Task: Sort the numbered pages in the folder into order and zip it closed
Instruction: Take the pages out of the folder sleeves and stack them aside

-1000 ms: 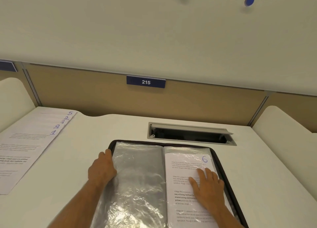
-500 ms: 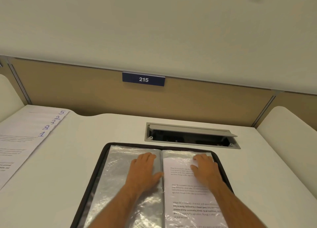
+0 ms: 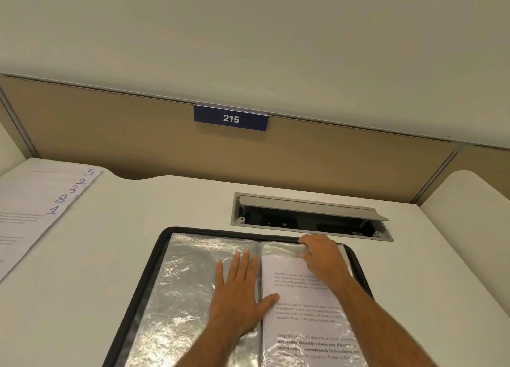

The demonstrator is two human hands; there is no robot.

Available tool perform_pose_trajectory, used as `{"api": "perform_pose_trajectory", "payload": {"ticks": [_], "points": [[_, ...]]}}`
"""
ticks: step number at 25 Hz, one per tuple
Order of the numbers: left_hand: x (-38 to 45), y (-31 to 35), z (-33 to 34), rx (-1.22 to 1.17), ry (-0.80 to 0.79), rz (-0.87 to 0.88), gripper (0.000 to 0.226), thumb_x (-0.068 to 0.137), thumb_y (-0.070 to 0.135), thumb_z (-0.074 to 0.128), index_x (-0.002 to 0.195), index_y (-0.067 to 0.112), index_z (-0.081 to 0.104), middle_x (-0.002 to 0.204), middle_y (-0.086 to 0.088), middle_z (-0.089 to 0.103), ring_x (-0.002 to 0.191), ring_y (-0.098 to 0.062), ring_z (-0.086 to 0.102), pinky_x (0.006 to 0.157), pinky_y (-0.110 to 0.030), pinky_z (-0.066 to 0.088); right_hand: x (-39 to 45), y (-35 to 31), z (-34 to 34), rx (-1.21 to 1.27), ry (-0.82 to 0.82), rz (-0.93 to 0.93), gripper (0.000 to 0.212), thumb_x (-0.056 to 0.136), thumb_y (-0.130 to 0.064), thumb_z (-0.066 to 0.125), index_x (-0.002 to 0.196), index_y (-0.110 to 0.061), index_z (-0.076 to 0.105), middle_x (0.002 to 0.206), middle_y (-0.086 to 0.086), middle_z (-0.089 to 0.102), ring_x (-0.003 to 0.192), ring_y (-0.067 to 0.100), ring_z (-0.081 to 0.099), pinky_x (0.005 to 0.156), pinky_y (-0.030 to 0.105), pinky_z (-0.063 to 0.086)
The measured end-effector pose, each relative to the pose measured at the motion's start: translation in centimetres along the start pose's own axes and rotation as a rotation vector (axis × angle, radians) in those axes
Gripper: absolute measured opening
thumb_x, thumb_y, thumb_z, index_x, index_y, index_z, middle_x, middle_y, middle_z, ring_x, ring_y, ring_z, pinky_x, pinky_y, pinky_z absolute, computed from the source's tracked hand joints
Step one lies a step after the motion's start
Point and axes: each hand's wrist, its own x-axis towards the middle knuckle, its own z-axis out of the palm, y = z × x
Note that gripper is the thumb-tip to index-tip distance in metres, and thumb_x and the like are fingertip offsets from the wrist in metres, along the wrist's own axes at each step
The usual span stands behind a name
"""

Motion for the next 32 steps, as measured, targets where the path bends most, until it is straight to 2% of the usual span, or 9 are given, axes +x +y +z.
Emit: {"api": "perform_pose_trajectory", "payload": {"ticks": [4, 8, 11, 14, 17, 19, 21, 24, 32], "points": [[-0.1, 0.0, 0.0, 0.011, -0.003, 0.002, 0.096, 0.082, 0.090, 0.005, 0.147, 0.027, -0.028, 0.164, 0.000, -0.023, 0.151, -0.022, -0.022, 0.119, -0.057, -0.014, 0.3, -0.1, -0.2, -0.024, 0.020, -0.018, 0.035, 0.098, -0.029, 0.062, 0.132, -0.026, 0.060, 0.138, -0.001, 0.060, 0.127, 0.018, 0.053, 0.116, 0.034, 0.037], [-0.1, 0.0, 0.0, 0.031, -0.020, -0.005, 0.096, 0.081, 0.090, 0.003, 0.147, 0.028, -0.029, 0.163, 0.000, -0.024, 0.151, -0.022, -0.023, 0.119, -0.058, -0.014, -0.4, -0.5, -1.2, -0.175, -0.007, -0.072, 0.038, 0.098, -0.035, 0.061, 0.135, -0.029, 0.055, 0.129, -0.002, 0.066, 0.115, 0.018, 0.062, 0.106, 0.033, 0.046], [-0.1, 0.0, 0.0, 0.038, -0.031, -0.008, 0.096, 0.082, 0.090, 0.003, 0.147, 0.027, -0.028, 0.163, 0.000, -0.024, 0.151, -0.022, -0.023, 0.119, -0.058, -0.014, -0.7, -0.5, -1.3, -0.210, -0.045, -0.099, 0.025, 0.100, -0.035, 0.057, 0.124, -0.028, 0.054, 0.119, -0.002, 0.067, 0.102, 0.016, 0.063, 0.097, 0.027, 0.050], [0.0, 0.0, 0.0, 0.045, -0.033, -0.004, 0.096, 0.082, 0.090, 0.003, 0.148, 0.027, -0.027, 0.163, -0.001, -0.024, 0.151, -0.022, -0.023, 0.119, -0.058, -0.014, -0.7, -0.5, -1.5, -0.217, -0.012, -0.136, 0.011, 0.098, -0.034, 0.059, 0.106, -0.026, 0.061, 0.115, -0.004, 0.066, 0.101, 0.013, 0.056, 0.099, 0.027, 0.046], [0.1, -0.1, 0.1, 0.051, -0.035, -0.002, 0.099, 0.082, 0.090, 0.002, 0.152, 0.025, -0.024, 0.163, -0.001, -0.025, 0.150, -0.022, -0.024, 0.119, -0.058, -0.014, -0.3, -0.6, -1.3, -0.237, 0.039, -0.208, 0.015, 0.094, -0.030, 0.063, 0.106, -0.023, 0.071, 0.117, -0.006, 0.058, 0.111, 0.013, 0.047, 0.104, 0.029, 0.037], [0.1, -0.1, 0.1, 0.051, -0.034, -0.002, 0.100, 0.082, 0.089, 0.002, 0.155, 0.025, -0.021, 0.163, 0.000, -0.026, 0.150, -0.022, -0.024, 0.119, -0.058, -0.014, -0.1, -0.9, -1.7, -0.113, -0.047, -0.151, 0.007, 0.092, -0.024, 0.065, 0.097, -0.025, 0.069, 0.108, -0.006, 0.061, 0.105, 0.012, 0.052, 0.098, 0.026, 0.041], [0.1, -0.1, 0.1, 0.054, -0.035, -0.002, 0.101, 0.082, 0.089, 0.001, 0.156, 0.024, -0.020, 0.163, 0.000, -0.025, 0.150, -0.022, -0.024, 0.119, -0.057, -0.015, 0.4, -1.0, -2.3, -0.010, -0.161, -0.105, 0.012, 0.089, -0.015, 0.064, 0.089, -0.026, 0.062, 0.097, -0.004, 0.065, 0.094, 0.013, 0.058, 0.086, 0.024, 0.049], [0.0, -0.2, 0.3, 0.056, -0.036, 0.001, 0.101, 0.081, 0.089, -0.001, 0.156, 0.024, -0.019, 0.163, -0.001, -0.025, 0.150, -0.022, -0.025, 0.119, -0.058, -0.015, 1.4, -0.9, -3.4, 0.024, -0.207, -0.075, 0.016, 0.087, -0.010, 0.062, 0.087, -0.025, 0.058, 0.093, 0.001, 0.066, 0.089, 0.015, 0.060, 0.077, 0.024, 0.050], [0.0, -0.2, 0.3, 0.048, -0.035, 0.001, 0.101, 0.082, 0.089, 0.000, 0.156, 0.023, -0.019, 0.163, 0.000, -0.025, 0.150, -0.022, -0.025, 0.119, -0.057, -0.016, 3.3, -2.0, -4.3, -0.229, -0.371, -0.161, 0.009, 0.088, -0.014, 0.064, 0.093, -0.021, 0.066, 0.095, 0.000, 0.066, 0.090, 0.015, 0.061, 0.083, 0.029, 0.055]]}}
